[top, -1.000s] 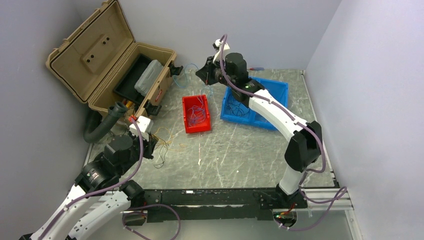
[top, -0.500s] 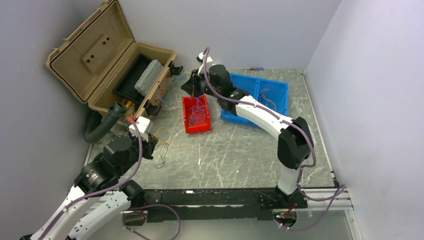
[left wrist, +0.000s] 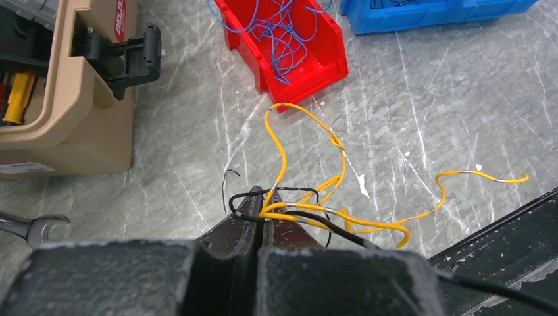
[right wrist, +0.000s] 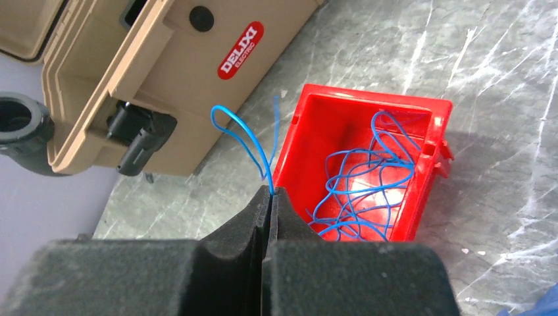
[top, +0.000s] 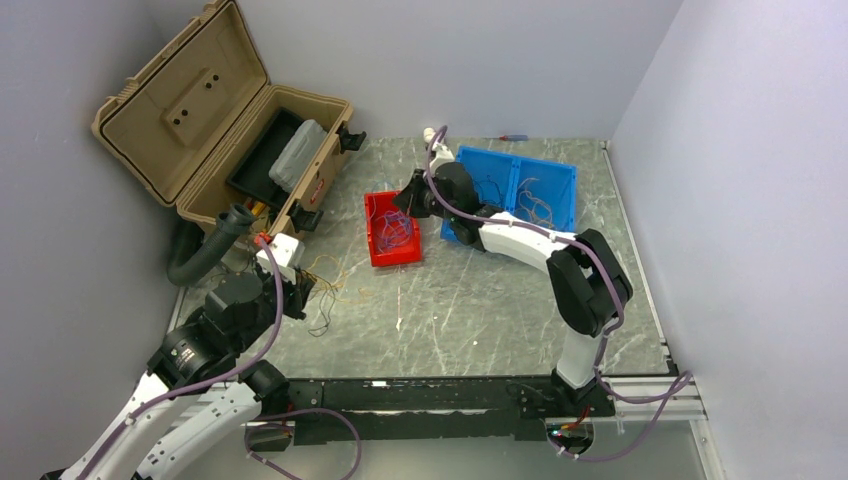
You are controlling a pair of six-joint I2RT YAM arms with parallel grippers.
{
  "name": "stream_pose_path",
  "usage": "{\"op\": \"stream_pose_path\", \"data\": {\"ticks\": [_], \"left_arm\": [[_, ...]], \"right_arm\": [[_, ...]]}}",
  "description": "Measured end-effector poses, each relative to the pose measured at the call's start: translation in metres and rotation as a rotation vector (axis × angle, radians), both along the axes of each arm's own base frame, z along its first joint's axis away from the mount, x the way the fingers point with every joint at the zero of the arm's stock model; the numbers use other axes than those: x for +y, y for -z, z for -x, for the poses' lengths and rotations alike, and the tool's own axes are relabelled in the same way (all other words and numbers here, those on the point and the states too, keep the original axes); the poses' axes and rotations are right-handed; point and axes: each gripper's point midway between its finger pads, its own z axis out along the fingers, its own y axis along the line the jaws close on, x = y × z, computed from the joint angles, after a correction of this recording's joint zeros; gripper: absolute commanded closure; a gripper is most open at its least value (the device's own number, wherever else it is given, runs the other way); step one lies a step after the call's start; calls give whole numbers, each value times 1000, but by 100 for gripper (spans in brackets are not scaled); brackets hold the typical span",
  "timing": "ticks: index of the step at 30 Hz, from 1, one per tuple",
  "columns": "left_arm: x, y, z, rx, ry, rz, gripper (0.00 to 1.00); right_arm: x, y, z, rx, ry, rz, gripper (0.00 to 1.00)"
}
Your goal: Untangle the cables
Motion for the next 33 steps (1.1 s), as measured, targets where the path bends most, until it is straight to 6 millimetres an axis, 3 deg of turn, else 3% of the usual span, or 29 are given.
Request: {"op": "stream_pose_path", "data": {"ticks": [8,21,27,33], "left_arm": [[0,0,0,0,0,0,100],[0,0,0,0,0,0,100],[0,0,0,0,0,0,100],[0,0,0,0,0,0,100]], "right_arm": [[-12,0,-12,13,98,-14,100],[-51,16,-8,48,220,18,100],[-52,23,-2,66,223,59,100],[-32,30,3,89,191,118,100]]}}
